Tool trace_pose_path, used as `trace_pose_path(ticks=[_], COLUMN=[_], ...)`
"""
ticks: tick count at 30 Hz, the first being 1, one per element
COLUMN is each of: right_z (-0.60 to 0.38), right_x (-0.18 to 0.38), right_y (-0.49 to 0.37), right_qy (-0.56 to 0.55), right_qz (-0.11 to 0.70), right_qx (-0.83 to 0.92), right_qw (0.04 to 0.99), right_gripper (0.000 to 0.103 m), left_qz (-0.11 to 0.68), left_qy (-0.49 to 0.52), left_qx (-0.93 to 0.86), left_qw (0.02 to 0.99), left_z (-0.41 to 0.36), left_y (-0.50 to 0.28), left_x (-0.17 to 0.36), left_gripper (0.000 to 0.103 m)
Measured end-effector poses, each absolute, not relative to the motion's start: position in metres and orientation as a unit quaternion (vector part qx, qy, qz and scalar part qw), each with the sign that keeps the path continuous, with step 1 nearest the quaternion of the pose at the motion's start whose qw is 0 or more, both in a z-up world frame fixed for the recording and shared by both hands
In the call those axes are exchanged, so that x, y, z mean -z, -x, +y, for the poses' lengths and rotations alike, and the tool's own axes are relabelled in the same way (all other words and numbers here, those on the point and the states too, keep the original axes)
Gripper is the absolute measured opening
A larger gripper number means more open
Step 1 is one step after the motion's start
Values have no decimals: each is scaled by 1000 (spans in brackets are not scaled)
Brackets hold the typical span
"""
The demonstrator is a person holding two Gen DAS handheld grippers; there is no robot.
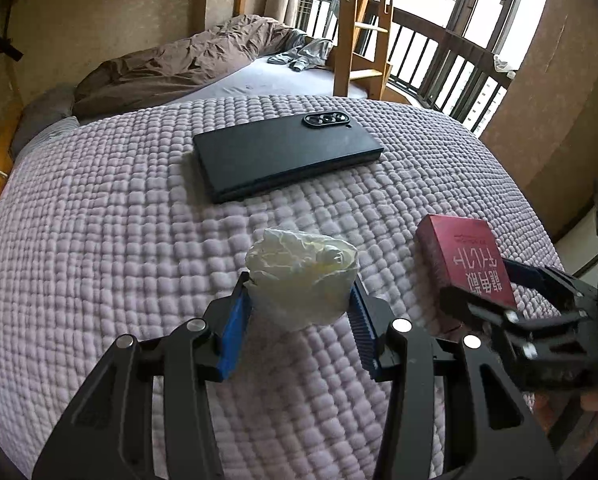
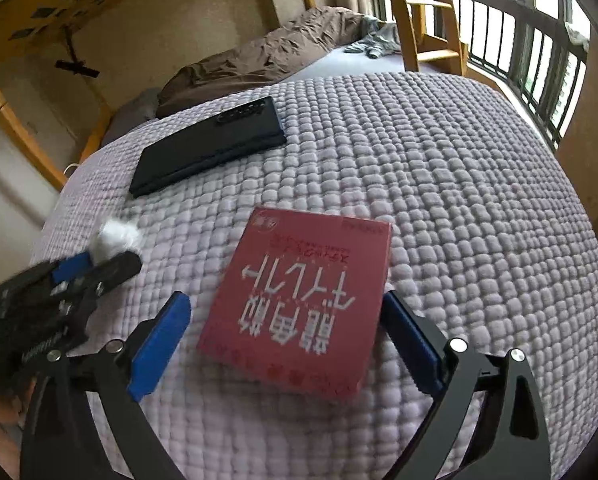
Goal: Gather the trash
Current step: 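Grasp the white crumpled tissue with the left tool while the right tool grasps the red box, then carry the tissue and red box with both tools over the bin opening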
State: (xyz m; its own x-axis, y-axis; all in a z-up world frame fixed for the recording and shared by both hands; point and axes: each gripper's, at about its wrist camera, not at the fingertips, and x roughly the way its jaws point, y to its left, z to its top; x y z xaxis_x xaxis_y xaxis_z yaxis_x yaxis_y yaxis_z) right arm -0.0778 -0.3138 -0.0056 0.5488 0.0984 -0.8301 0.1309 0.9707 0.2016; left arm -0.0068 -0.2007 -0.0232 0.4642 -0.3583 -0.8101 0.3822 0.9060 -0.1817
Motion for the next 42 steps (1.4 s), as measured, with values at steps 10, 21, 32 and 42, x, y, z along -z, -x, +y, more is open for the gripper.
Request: trace_pose_path(ticks=[10, 21, 32, 42], right_z=[-302, -311, -310, -304], right_x=[3, -22, -36, -37], right_y=[77, 151, 216, 269], right_qy=[-77, -134, -166, -159], right_qz=[472, 452, 445, 454], right_qx=[-5, -71, -118, -145], right_qw=[878, 879, 872, 865], right_gripper=[81, 81, 81, 81], left_qz=[468, 477, 478, 485], left_qy=[-6, 12, 11, -1], left_qx=[204, 207, 193, 191], left_qw=[860, 854, 857, 853], left_z=[-186, -175, -165, -161], left_y=[23, 71, 122, 167], left_x=[16, 8, -3, -4], left_gripper=[48, 48, 48, 48])
